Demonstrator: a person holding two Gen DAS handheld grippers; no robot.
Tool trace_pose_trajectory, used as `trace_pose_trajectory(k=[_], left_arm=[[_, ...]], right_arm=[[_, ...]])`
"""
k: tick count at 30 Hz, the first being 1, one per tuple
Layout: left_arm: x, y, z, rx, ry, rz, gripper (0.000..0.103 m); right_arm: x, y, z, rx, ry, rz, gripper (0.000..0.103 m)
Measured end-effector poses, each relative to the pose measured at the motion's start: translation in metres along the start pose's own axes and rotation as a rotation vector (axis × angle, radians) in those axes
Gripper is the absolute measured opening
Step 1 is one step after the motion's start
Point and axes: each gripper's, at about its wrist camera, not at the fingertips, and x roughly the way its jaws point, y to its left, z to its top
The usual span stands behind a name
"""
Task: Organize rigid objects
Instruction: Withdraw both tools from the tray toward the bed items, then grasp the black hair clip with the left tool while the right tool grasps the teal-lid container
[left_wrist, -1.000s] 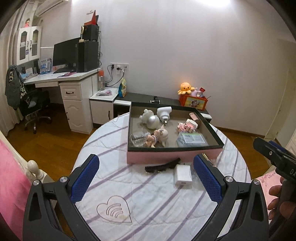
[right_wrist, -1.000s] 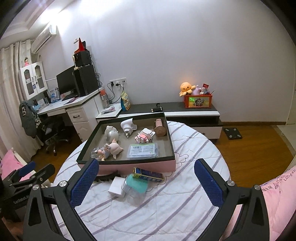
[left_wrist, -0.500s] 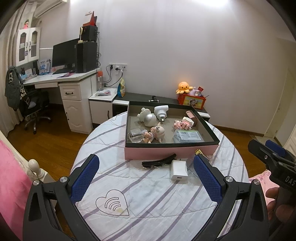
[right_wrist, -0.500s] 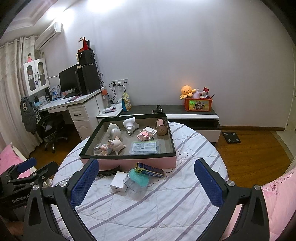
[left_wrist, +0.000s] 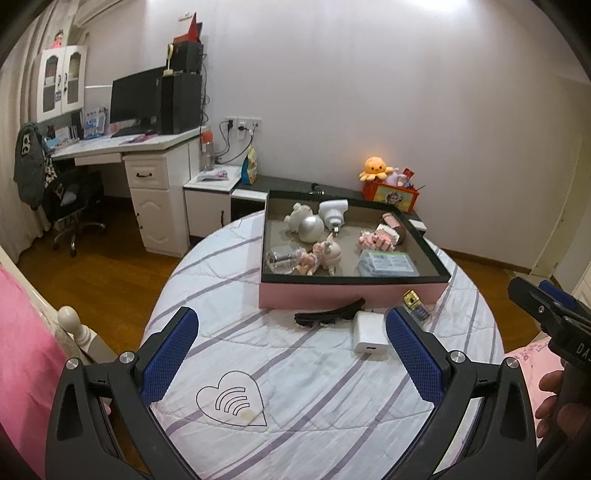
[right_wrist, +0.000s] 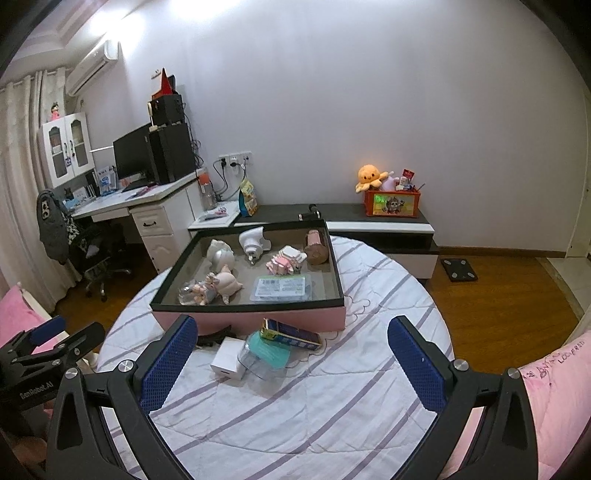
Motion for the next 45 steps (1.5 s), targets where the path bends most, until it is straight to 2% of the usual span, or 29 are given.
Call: trace_pose_trajectory(k=[11,20,29,35,37,39,41,45], left_arm=[[0.045,-0.001,-0.015,0.008,0.106,-0.001,0.103],[0.088,-0.009,-0.026,0.032,0.190,0.006,0.103],[0.118,-0.011,-0.024,0.054,0.219,0.019,0.103],[0.144,-0.016,-0.024,0.061,0.255,0.014,0.103],[0.149,-0.018,-0.026,0.062,0.266,0.010,0.103],[0.155,-0.019,-0.027,0.068,0.278,0.006,0.103],[0.159,-0.022,-0.027,0.079,0.282,0.005,0.103],[0.166,-0.025,-0.025,0.101,0.288,-0.001,0.103]], right_arm=[[0.047,-0.012,-0.019,0.011,0.134,-0.001,0.103],[0.085,-0.010,-0.033,0.032,0.226,0.062,0.103],[0.125,-0.007,-0.034,0.086,0.277,0.121,0.103],[0.151,-0.006,-0.040,0.179,0.333,0.221,0.103],[0.159,-0.003,-0.043,0.188,0.345,0.227,0.097],[0.163,-0.004,-0.046,0.192,0.352,0.247,0.069],[0.162,-0.005,-0.047,0.171,0.351,0.250,0.061],[0.153,-0.012,-0.048,0.131,0.351,0.234,0.061]])
